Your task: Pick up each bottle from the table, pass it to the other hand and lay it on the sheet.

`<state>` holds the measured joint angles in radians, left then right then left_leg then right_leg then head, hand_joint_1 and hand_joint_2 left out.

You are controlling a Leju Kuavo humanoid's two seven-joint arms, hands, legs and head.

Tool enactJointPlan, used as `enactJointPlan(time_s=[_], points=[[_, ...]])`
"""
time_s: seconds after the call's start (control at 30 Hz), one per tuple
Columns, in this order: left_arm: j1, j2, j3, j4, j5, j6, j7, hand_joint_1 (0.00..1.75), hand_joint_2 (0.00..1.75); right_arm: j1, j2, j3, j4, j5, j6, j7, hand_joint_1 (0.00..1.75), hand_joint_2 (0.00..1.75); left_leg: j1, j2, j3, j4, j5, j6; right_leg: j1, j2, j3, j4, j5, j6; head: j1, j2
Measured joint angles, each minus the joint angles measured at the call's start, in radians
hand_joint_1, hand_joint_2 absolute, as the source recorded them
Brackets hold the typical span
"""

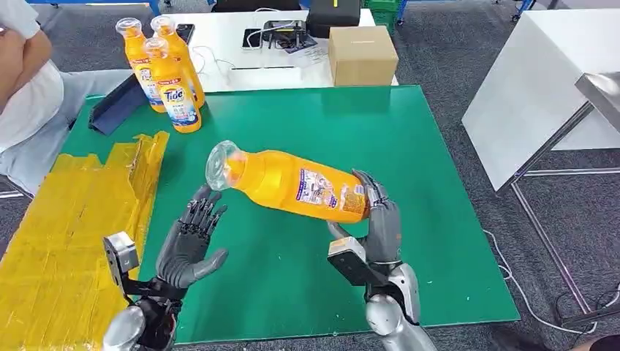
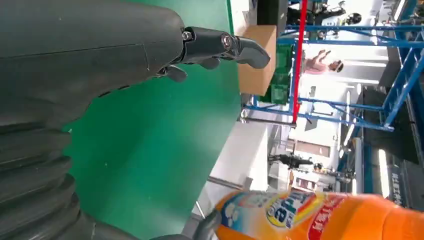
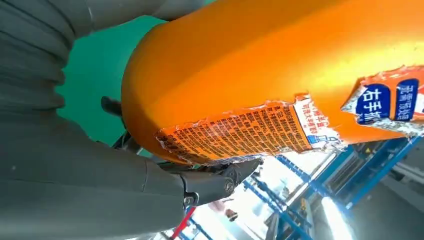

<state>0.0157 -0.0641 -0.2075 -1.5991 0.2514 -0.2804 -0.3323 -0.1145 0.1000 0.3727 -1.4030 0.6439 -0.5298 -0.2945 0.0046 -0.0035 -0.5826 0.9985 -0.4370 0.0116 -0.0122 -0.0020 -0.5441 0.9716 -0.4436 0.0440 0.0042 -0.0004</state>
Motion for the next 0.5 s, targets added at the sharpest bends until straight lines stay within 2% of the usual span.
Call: enactJointPlan(time_s=[0.3,0.5], points=[[-0.041,0.002,-0.028,0.026,0.048,-0.003,0.006,0.00,1.75,-0.072,0.040,0.056,0.158,-0.042,0.076,-0.003,1.75,1.75,0.000,0.000,0.000,0.000,0.000,0.000,0.000,0.000,0.000,0.000,0.000,0.000,0.000,0.000],[-0.055,0.002,-0.037,0.032,0.045,0.008,0.006,0.00,1.75,-0.099,0.066,0.091,0.237,-0.047,0.087,-0.003,1.75,1.75,0.000,0.000,0.000,0.000,0.000,0.000,0.000,0.000,0.000,0.000,0.000,0.000,0.000,0.000]])
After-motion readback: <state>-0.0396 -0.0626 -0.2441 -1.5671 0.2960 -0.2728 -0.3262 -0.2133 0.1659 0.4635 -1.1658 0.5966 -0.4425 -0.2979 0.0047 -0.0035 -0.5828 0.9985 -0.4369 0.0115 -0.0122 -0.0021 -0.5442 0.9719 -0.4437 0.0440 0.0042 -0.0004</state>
